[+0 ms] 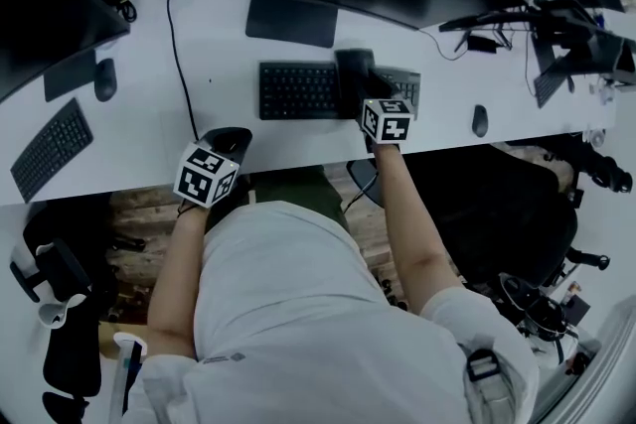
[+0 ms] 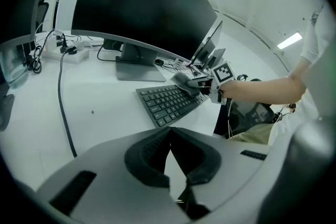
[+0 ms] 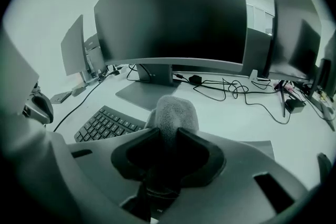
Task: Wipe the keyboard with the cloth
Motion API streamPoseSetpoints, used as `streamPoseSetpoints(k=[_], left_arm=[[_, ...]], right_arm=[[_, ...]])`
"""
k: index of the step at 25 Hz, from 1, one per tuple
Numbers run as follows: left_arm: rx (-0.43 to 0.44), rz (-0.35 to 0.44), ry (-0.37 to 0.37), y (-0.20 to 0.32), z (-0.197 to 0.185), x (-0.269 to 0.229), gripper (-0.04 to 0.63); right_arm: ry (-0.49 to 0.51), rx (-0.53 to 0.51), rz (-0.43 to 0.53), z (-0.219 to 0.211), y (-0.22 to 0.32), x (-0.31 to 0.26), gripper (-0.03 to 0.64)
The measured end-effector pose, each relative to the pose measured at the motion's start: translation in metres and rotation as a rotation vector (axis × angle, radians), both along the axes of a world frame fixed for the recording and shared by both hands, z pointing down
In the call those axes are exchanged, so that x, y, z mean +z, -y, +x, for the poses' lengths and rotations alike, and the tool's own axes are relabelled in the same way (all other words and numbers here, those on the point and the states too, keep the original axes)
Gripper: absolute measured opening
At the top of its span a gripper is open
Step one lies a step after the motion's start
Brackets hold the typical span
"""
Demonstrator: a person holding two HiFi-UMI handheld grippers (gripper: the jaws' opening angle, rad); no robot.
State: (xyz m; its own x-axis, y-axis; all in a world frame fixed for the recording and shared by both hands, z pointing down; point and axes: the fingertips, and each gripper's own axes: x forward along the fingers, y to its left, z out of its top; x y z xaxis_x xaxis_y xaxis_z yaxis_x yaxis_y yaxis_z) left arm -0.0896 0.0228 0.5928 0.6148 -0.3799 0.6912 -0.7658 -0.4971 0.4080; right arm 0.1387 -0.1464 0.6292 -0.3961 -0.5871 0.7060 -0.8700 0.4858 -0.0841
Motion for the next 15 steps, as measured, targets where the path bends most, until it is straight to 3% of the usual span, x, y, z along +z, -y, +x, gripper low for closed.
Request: streamPoseSetpoints(k=[15], left_arm=[[-0.071, 0.007, -0.013, -0.005, -0.004, 0.000, 0.000]], right_arm=[[-0.019, -0.143, -0.011, -0.046, -0.004, 0.001, 0.121]])
